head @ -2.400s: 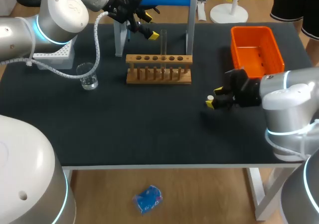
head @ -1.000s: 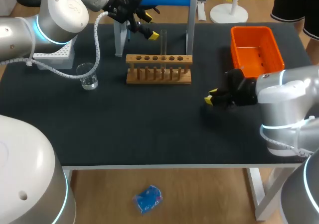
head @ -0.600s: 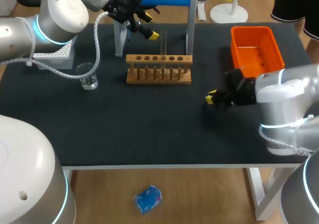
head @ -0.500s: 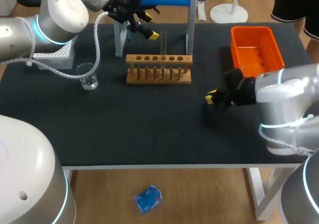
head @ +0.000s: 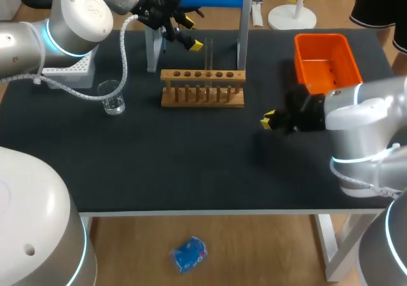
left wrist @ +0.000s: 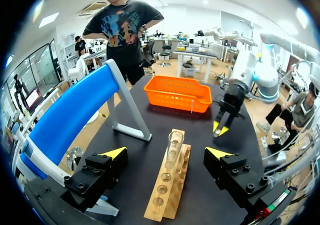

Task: Invert the test tube, pick up the pipette, mount the tip to pipette, aspirate from beaker and dispense into the tube, eject the tip, return the pipette, and cap with the stopper.

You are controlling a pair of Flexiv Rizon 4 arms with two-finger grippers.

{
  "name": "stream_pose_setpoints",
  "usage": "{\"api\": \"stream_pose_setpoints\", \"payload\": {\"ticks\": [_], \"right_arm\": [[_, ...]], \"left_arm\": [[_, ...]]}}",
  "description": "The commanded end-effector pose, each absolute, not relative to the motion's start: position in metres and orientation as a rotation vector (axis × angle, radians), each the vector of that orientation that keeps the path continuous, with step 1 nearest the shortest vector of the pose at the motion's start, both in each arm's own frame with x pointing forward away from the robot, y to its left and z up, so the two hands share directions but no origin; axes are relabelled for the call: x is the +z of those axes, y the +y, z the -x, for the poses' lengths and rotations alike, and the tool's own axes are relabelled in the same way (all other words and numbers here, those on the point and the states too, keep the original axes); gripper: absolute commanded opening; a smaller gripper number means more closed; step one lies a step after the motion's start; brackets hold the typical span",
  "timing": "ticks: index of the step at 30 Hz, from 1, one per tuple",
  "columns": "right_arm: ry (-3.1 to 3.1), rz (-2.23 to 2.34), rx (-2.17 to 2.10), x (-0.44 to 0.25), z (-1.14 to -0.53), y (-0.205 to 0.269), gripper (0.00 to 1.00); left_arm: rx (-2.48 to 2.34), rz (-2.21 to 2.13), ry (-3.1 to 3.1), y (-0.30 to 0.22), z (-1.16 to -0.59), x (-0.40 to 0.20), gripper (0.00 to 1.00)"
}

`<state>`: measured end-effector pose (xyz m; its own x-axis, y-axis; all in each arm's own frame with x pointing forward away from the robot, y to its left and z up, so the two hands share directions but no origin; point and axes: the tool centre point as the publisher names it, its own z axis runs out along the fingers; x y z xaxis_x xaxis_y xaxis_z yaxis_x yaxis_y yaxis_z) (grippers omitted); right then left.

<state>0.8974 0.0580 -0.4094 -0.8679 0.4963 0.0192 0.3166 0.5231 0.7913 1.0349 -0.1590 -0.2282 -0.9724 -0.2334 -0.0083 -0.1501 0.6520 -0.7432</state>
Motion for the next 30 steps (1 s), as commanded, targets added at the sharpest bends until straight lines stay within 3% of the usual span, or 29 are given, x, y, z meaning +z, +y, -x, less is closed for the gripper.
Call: {"api": "stream_pose_setpoints", "payload": {"ticks": [1,30], "right_arm": [[2.606,-0.655,1.265,-0.38,-0.894,0.051,0.0],[2.837,-0.057,1.404,-0.233,-0.93,0.081,0.0]], "left_arm": [[-1.234,0.319,2.756,-0.159,-1.035,-0.23,1.0],[-1.234,0.319,2.756,-0.159,-1.035,-0.23,1.0]]}}
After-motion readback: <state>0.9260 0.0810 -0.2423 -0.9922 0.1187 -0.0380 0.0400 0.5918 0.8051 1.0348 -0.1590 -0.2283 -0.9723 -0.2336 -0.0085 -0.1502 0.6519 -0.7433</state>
